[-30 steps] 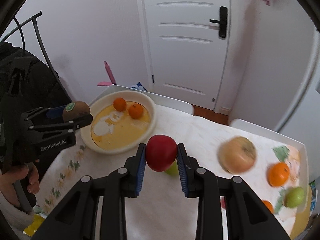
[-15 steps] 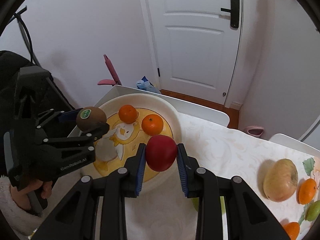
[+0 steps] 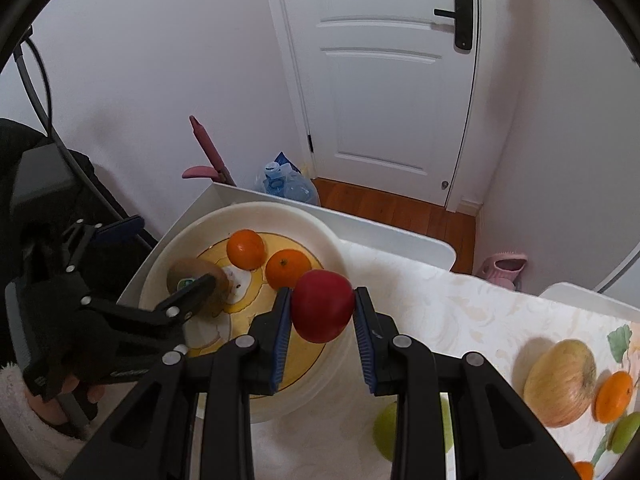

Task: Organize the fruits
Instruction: 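Carry the kiwi to the plate and release it with the left gripper, then lower the red tomato onto the plate and open the right gripper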

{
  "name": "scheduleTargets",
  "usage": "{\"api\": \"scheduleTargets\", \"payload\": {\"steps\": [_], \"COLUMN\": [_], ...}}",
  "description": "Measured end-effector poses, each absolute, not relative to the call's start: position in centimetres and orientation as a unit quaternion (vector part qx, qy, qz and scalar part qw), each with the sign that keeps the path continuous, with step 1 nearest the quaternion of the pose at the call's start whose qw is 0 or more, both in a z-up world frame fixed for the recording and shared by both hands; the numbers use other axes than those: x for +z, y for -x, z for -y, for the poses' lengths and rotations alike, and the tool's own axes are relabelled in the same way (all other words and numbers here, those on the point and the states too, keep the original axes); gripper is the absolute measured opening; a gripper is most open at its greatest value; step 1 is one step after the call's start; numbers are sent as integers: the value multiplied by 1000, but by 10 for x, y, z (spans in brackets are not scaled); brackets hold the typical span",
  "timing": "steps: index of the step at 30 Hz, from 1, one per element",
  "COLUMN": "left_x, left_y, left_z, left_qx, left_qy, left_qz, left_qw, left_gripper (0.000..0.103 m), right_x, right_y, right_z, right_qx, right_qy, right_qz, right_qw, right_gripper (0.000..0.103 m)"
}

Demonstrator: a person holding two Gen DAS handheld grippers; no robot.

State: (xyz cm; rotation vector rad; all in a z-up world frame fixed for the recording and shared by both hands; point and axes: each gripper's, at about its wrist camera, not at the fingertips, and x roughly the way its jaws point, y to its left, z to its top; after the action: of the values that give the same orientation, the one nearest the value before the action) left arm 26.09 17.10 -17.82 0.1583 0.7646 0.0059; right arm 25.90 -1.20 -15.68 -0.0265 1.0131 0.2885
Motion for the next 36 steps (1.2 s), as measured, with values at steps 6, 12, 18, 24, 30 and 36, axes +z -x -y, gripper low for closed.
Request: {"api": "scheduleTargets", "payload": {"steps": [6,12,18,24,30,36], "left_x": [-171,-167,-168,-173,-180,-177], "left_y": [-242,-223,-203,-194,-192,-188], "left_z": [-176,-181,-184,-185,-184,-181], "left_qx": [12,25,35,41,42,42], "left_qy": [-60,-18,8,20,20,14], "left_qz": [-387,-402,-407,-409,-414,-411], "left_qw": [920,915,913,911,909,911], "left_gripper": [103,103,103,103,103,103], "right_x": [-150,-153,-167,-186,-193,-186], "right_y": [-261,-265,-268,-272,-273,-271], "right_z": [16,11,1,-10,-14,-13], "right_qx": [155,179,213,228,228,219], "right_qy": [24,39,53,65,86,92], "right_qz": [-483,-492,-509,-517,-513,-505], "right_qw": [861,851,832,822,823,830], "right_gripper": [28,28,28,28,28,85]}}
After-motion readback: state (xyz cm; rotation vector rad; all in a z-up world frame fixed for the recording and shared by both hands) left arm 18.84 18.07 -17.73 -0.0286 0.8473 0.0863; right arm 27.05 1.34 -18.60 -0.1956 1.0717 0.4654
